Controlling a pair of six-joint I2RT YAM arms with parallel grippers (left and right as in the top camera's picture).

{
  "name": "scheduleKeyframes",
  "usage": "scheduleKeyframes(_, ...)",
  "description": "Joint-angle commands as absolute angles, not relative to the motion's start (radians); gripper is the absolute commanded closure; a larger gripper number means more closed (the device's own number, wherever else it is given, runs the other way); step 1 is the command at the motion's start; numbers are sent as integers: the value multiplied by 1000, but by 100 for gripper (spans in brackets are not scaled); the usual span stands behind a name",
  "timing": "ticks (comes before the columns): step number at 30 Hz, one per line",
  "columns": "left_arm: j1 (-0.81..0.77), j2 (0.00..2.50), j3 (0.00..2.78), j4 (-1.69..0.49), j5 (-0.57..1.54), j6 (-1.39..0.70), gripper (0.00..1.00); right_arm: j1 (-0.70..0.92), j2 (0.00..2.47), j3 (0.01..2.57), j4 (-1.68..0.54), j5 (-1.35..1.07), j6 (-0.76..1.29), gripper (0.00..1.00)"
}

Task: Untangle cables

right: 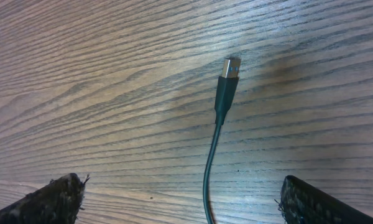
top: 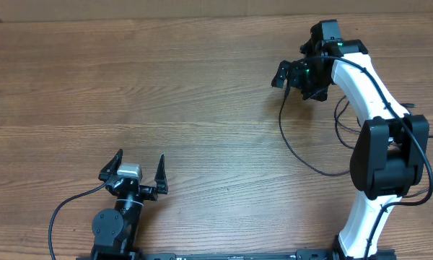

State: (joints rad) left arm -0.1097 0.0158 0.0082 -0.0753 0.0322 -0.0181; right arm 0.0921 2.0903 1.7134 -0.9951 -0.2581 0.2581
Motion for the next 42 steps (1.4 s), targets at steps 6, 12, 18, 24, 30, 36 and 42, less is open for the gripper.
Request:
scheduleKeyframes(6, -111, 5, 4, -77, 26, 4, 0, 91, 2082, 1721, -992, -256, 260, 0)
scheduleKeyframes(12, -111, 5, 4, -77, 26, 4, 1, 111, 2038, 1721, -992, -256, 260, 0)
scheduleKeyframes(18, -111, 5, 4, -77, 26, 4, 0, 163, 1949, 1721, -992, -256, 260, 0)
scheduleKeyframes(24, -111, 5, 4, -77, 26, 4, 0, 221, 1827, 1721, -992, -256, 260, 0)
scheduleKeyframes(30, -111, 5, 4, -77, 26, 4, 0, 261, 1705, 1721, -992, -256, 260, 0)
scheduleKeyframes(36, -111, 5, 4, -77, 26, 4, 1, 262, 1561, 1721, -992, -230, 257, 0)
scheduleKeyframes(42, -111, 5, 4, -77, 26, 4, 0, 256, 1360, 1721, -1000, -107, 257, 0)
